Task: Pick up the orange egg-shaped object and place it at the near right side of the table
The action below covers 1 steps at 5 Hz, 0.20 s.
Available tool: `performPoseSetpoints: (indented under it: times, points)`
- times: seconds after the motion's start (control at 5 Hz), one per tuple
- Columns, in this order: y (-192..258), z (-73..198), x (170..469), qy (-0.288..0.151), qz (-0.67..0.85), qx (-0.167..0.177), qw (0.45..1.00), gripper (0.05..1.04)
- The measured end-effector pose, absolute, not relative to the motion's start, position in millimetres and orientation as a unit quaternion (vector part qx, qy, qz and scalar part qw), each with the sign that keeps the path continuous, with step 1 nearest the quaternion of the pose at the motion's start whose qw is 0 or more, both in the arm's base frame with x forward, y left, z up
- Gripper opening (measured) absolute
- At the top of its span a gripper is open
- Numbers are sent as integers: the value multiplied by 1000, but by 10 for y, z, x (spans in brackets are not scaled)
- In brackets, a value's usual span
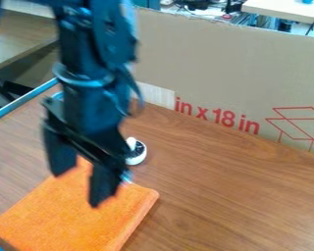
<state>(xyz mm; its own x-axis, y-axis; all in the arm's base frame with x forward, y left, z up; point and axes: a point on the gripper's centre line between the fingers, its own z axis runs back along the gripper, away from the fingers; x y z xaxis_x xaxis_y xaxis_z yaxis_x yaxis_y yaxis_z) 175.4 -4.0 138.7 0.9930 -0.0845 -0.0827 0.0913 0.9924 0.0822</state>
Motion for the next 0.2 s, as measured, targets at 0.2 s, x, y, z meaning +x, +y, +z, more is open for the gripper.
performPoseSetpoints:
  times: [0.2]
  points:
    - [372,1447,1647,44,-11,52,998,996]
